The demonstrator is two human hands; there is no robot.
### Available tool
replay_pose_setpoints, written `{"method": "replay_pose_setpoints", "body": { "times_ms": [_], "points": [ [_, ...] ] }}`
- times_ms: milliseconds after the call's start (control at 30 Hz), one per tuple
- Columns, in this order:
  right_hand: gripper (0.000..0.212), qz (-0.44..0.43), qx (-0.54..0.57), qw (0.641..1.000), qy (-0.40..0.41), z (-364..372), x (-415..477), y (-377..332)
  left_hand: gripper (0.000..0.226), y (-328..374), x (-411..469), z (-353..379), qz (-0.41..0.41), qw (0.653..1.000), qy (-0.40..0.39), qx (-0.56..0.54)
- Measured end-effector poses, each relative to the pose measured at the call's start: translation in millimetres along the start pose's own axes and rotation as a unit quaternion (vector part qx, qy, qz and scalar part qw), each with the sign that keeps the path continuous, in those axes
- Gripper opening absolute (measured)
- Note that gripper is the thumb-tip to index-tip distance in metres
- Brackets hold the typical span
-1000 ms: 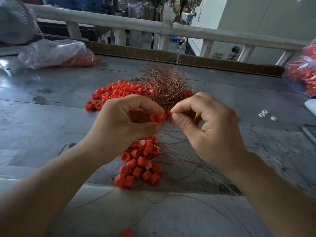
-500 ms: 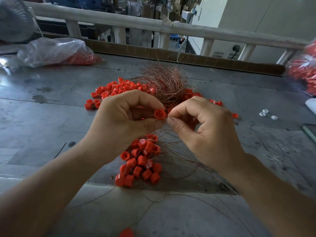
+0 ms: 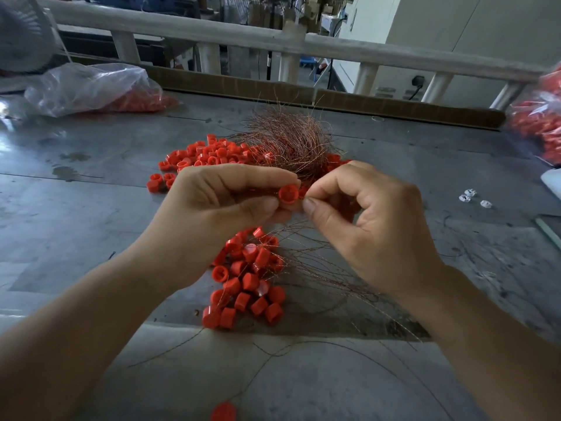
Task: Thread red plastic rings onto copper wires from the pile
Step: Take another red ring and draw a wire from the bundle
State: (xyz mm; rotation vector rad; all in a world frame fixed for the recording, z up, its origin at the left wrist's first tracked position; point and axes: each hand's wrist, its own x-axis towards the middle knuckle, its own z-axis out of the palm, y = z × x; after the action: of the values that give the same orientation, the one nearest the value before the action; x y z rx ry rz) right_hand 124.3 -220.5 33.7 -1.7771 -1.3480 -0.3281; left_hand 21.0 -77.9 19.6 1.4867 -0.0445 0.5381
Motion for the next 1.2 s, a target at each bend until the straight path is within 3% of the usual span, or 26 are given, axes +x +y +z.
{"method": "replay_pose_setpoints", "body": {
  "times_ms": [800, 1100, 1200],
  "points": [
    [0.007, 0.004, -0.004, 1.000, -0.008, -1.0, -0.4, -2.7, 0.025, -1.2, 0.2, -4.7, 0.018, 1.000, -0.013, 0.011],
    [0.007, 0.153, 0.170, 0.970, -0.087, -6.7, 2.7, -3.2, 0.031, -1.8, 0.7, -7.0, -0.026, 0.997, -0.043, -0.053],
    [0.014, 0.170, 0.189, 0.962, -0.099, -8.3, 3.7, -2.5, 0.039, -2.0, 0.4, -7.8, -0.032, 0.997, -0.070, 0.011]
  ]
}}
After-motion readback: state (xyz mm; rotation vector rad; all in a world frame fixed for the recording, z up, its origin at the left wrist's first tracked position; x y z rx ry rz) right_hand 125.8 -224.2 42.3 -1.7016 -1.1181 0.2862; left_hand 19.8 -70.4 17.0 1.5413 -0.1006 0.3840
